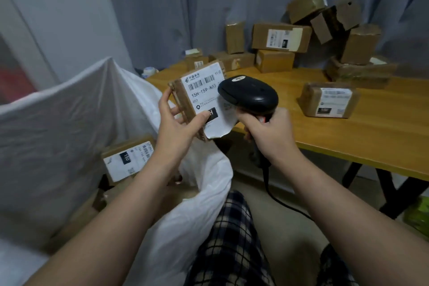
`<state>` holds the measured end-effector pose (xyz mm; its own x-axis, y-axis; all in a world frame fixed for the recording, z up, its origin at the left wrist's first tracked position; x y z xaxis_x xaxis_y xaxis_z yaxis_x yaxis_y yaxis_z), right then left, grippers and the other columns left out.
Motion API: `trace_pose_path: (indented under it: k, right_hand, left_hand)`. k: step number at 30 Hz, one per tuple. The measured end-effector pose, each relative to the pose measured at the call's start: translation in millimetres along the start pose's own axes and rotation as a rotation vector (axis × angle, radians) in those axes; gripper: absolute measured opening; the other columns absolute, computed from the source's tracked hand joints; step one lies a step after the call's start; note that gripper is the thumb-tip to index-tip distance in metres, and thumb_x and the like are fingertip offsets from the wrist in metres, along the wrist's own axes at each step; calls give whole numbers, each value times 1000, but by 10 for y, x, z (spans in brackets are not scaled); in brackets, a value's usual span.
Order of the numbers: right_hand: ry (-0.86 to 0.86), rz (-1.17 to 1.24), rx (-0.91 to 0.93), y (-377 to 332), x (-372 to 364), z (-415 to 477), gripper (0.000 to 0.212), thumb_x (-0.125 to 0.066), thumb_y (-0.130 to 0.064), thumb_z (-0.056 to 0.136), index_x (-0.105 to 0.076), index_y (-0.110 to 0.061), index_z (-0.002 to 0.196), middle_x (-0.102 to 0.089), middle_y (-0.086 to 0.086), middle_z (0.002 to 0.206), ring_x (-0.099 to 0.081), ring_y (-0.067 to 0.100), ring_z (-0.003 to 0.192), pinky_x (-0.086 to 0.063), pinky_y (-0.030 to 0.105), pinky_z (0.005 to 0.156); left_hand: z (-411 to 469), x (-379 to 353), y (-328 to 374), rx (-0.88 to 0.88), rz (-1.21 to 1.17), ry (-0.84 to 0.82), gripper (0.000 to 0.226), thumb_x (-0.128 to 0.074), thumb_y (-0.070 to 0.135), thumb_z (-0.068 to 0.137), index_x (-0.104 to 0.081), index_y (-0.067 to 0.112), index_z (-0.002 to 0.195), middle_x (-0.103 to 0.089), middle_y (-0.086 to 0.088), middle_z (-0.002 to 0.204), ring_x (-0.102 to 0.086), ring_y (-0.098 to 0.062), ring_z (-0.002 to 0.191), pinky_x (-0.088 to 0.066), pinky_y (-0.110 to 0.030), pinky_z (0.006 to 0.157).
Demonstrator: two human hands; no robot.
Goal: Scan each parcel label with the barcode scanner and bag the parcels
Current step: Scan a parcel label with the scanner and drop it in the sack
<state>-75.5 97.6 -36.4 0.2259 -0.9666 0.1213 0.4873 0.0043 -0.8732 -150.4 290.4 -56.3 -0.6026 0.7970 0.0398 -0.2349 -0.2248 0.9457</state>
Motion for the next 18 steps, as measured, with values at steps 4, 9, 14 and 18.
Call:
trace_pose_path:
  k: [4, 9, 14, 18]
  right_hand:
    - [-106, 4, -15, 23, -585, -67, 53, -74, -29, 76, -47, 17, 68, -49, 28, 56, -51, 22, 51, -44, 36, 52]
    - [-214, -48, -69, 227, -1059, -142, 54, -67, -44, 66, -46, 5, 58, -46, 17, 52, -51, 22, 55, -51, 51, 60]
    - [-193, -110, -119, 473, -1085, -199, 43, -74, -27, 78, -47, -30, 44, -46, -14, 41, -58, 19, 56, -55, 47, 66]
    - [-165, -164, -162, 631, -957, -218, 36, -74, -25, 78, -50, -29, 51, -54, -12, 45, -63, 21, 61, -57, 51, 69]
  left_hand:
    - [-72, 812, -116, 21, 96, 148, 86, -72, 11, 84, -16, 26, 147, -57, 10, 113, -64, 8, 92, -54, -13, 69]
    - [-77, 1292, -538, 172, 372, 168, 107, -83, 43, 63, -18, 28, 147, -42, -5, 143, -47, -17, 126, -43, -36, 104]
    - [-73, 1083, -873, 239, 692, 14, 111, -82, 31, 73, -3, 30, 152, -26, -12, 145, -38, -27, 130, -36, -38, 104]
    - [-134, 879, -1191, 353, 905, -171, 119, -82, 35, 73, 9, 38, 151, -21, -16, 144, -36, -35, 131, -36, -47, 105]
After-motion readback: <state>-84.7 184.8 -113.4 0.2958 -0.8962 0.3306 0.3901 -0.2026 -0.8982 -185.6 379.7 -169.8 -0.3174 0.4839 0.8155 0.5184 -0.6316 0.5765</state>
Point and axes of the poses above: each hand's wrist, its own z-axis towards the middle knuckle, its own x-axis out of the back of the hand, y = z × x, the point moved 9 cm from there along z, towards the middle knuckle
